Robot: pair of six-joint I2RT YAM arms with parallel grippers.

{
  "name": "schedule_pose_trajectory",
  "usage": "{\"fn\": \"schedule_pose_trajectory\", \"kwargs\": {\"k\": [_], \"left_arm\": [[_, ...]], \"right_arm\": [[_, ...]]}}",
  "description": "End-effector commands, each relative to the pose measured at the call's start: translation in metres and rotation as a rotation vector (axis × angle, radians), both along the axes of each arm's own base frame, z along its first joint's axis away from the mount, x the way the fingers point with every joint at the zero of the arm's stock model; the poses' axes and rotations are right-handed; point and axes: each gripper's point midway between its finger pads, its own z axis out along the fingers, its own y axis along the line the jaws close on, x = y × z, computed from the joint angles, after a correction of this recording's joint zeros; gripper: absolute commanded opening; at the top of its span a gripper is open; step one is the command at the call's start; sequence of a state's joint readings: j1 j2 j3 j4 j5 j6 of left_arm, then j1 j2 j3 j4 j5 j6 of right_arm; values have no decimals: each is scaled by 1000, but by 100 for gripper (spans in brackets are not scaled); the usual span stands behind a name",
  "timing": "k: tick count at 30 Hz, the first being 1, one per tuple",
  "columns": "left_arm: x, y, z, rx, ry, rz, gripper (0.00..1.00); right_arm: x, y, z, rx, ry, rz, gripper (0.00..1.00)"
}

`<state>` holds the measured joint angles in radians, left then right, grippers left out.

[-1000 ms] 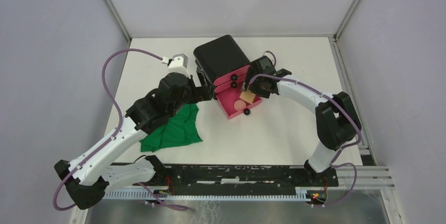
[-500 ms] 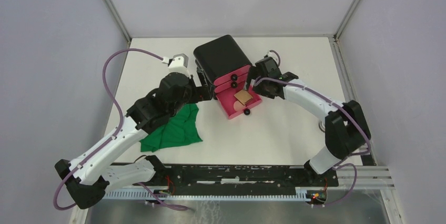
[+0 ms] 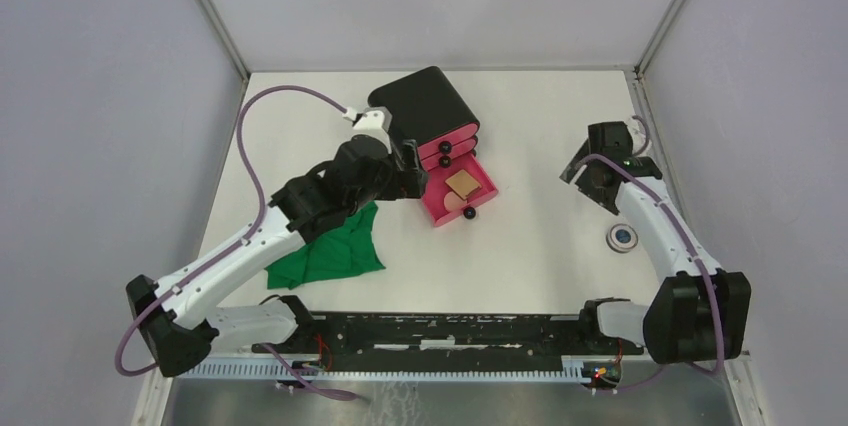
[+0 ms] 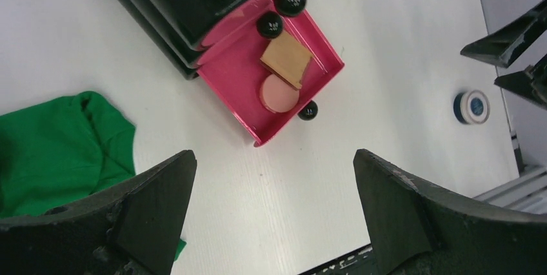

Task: Organize the makeup

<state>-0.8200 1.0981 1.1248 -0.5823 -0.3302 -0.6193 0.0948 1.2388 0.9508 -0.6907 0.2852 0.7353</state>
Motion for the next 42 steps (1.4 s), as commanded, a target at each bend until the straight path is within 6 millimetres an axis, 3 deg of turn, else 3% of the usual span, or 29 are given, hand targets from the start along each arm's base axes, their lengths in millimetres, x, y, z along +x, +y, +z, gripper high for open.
{"fn": "schedule_pose_trajectory", "kwargs": {"k": [1,5,12,23,33,39,42], "left_arm": [[0,-33,16,-2,-45,-131,99],[3,-38,19,26,-56,-166,99],[5,-37,34,78,-61,-185,99],[11,-40,40,75,-66,-167,99],[15,-51,41,64,-53,-186,99],[16,-56,43,61,-52,-193,99],[17,-56,42,59,-49,-192,99]], "right_arm": [[-45,-59,-15,-166,199,-209,94],[-61,-88,-13,-263,251,-368,97],[-74,-116,-32,-183,283,-470,99],[-80,-111,-74,-17,315,-463,99],[-62,-106,-107,89,300,-428,99],[-60,-107,-111,96,272,-433,90],[-62,-107,-114,95,281,-441,80]]}}
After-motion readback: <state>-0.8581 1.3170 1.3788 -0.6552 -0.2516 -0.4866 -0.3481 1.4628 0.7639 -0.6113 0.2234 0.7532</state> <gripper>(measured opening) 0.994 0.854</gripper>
